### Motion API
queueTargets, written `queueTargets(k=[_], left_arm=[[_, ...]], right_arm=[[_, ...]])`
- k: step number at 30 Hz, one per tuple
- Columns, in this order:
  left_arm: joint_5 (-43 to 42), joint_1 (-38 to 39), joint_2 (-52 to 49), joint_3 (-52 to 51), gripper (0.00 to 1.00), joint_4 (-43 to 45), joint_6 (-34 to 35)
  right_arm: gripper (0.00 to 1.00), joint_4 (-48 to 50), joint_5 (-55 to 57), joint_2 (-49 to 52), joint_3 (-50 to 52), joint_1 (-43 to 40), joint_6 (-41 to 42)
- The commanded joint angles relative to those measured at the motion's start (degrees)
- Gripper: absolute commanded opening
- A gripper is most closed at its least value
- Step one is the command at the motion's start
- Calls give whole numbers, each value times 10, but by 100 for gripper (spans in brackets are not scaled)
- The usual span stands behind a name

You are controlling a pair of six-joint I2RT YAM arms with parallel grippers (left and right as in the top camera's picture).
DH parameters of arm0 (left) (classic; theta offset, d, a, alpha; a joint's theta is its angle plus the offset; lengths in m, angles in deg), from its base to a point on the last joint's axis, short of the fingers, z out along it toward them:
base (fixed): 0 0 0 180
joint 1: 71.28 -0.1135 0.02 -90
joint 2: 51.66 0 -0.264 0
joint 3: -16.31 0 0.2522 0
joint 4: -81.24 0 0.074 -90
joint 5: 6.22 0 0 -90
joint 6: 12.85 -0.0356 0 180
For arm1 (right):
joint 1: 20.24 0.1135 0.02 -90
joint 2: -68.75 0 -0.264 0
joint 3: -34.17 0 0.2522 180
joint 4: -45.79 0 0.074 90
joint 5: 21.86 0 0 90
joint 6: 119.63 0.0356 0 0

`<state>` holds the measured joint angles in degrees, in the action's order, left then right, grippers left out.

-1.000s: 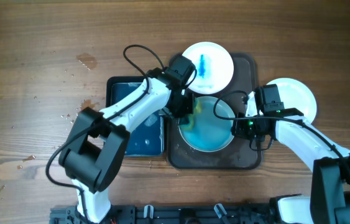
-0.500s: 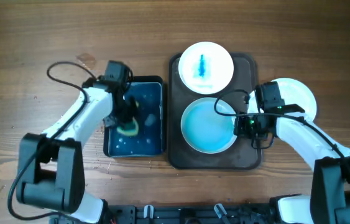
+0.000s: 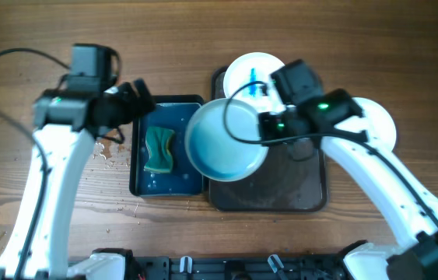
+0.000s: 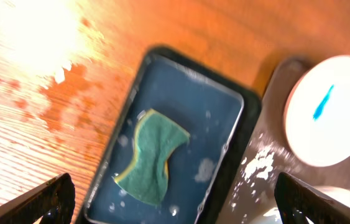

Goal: Clean dirty plates on tray and stack at the side
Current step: 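Lift the plate with the right gripper and tilt it over the basin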

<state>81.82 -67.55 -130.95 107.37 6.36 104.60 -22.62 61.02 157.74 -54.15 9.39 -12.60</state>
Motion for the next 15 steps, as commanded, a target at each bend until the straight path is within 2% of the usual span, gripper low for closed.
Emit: queueTargets(k=[1,3,10,15], left_arm=[[1,-55,62,8,100,-5,0],[1,-68,80,8,100,-7,0],[1,-69,83,8,100,-7,0],[1,-69,83,8,100,-7,0]], right_arm=[[4,35,64,91,-40,68,11],[4,56,113,119,-61,103,12],[4,101,528,73,-101,263,22],[4,108,742,71,-101,359,-22]])
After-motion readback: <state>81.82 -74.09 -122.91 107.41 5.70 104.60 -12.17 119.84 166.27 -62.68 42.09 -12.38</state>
